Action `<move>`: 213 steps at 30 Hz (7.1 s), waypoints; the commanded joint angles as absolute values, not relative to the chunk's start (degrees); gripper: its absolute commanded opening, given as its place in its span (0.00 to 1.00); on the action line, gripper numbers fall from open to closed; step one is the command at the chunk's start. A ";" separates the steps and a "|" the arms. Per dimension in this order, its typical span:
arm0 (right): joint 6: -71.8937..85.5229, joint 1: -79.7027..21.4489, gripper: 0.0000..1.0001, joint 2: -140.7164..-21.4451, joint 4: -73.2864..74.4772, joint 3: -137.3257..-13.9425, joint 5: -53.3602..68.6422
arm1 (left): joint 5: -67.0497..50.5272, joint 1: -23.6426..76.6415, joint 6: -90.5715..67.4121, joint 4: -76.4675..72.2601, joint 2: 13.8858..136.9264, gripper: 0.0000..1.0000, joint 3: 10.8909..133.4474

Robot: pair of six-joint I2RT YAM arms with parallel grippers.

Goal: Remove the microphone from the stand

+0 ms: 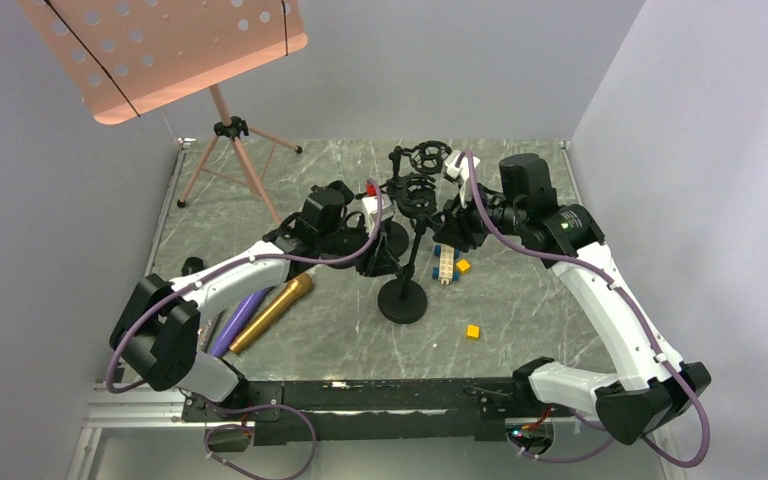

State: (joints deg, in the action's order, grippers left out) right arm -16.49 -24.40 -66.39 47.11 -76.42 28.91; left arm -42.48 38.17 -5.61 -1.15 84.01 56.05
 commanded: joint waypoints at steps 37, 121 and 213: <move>-10.90 -24.52 0.17 -63.07 42.75 -72.80 26.37 | -50.91 40.47 -6.25 -2.59 87.06 0.39 53.87; -5.72 -28.81 0.02 -60.84 44.20 -71.41 28.88 | -22.82 52.30 73.04 -25.41 71.20 0.61 34.64; -11.18 -27.72 0.00 -58.47 46.05 -69.95 29.70 | -16.89 50.15 31.27 -0.68 71.39 0.00 45.92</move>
